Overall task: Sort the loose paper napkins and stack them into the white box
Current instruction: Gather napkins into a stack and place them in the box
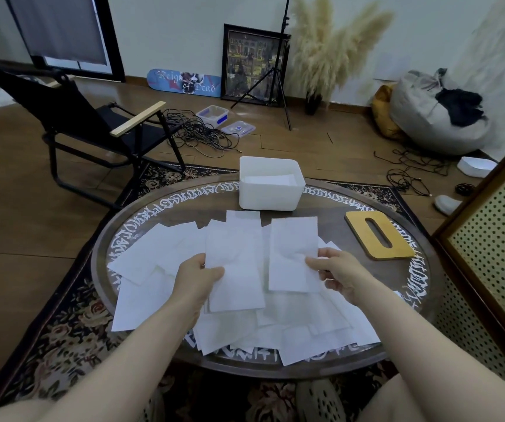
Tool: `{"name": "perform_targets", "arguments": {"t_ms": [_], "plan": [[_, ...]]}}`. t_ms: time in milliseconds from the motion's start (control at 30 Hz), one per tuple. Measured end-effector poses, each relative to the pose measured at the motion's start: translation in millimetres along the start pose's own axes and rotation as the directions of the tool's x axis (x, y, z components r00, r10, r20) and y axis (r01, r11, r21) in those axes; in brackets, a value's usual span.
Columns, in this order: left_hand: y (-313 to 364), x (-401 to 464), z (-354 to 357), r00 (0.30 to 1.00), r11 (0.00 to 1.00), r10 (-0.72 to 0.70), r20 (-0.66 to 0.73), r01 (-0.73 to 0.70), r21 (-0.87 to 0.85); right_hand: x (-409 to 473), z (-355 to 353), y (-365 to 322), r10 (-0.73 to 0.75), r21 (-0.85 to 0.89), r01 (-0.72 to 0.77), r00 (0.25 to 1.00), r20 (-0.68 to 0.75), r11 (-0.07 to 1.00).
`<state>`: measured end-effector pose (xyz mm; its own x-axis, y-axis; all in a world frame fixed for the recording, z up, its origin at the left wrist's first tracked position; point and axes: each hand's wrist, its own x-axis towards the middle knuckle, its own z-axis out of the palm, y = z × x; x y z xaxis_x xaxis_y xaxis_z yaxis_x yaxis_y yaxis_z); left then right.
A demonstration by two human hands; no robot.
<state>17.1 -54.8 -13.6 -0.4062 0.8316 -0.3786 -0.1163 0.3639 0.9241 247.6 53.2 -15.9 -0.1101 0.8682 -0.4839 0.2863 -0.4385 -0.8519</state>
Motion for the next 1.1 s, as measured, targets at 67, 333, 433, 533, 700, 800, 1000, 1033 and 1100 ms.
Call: {"name": "perform_targets", "arguments": {"t_ms": [67,333,433,533,700,800,1000,1033,1100], "plan": [[-1.2,0.5,1.4,1.000,1.000,-0.001,-0.001,0.001,0.009,-7.2,2.6,-5.9,-0.035,0.110,0.030,0.998,0.043,0.994],[-5.7,2.3,13.7,0.998,0.999,-0.033,0.045,0.033,-0.015,-30.0,29.4,-8.5,-0.085,0.233,0.025,0.964,0.252,0.972],[-4.1,1.1,19.8,0.992,0.995,-0.047,0.114,0.057,-0.086,-31.2,41.6,-4.6,-0.074,0.200,0.022,0.964,0.255,0.979],[-2.3,0.2,24.0,0.990,0.987,-0.032,0.137,0.053,-0.155,-30.8,47.8,-2.1,-0.049,0.187,0.008,0.975,0.215,0.982],[-1.2,0.2,22.0,0.992,0.986,-0.052,0.117,0.070,-0.154,-27.9,47.9,0.7,-0.023,0.160,-0.001,0.988,0.150,0.987],[-2.7,-1.3,19.8,0.989,0.994,0.000,0.146,0.016,-0.111,-30.8,47.5,0.4,-0.024,0.120,0.007,0.989,0.145,0.993],[1.3,-0.6,14.2,0.950,0.928,0.266,0.163,-0.298,0.222,-30.1,41.7,-2.1,-0.315,-0.176,0.310,0.949,0.000,0.934],[2.4,0.1,12.0,0.921,0.828,0.334,0.201,-0.389,0.405,-27.5,39.4,-1.2,-0.405,-0.258,0.390,0.914,-0.005,0.884],[4.0,-1.9,10.1,0.863,0.548,0.413,0.292,-0.491,0.677,-24.5,34.7,0.2,-0.521,-0.370,0.503,0.851,0.057,0.781]]}}
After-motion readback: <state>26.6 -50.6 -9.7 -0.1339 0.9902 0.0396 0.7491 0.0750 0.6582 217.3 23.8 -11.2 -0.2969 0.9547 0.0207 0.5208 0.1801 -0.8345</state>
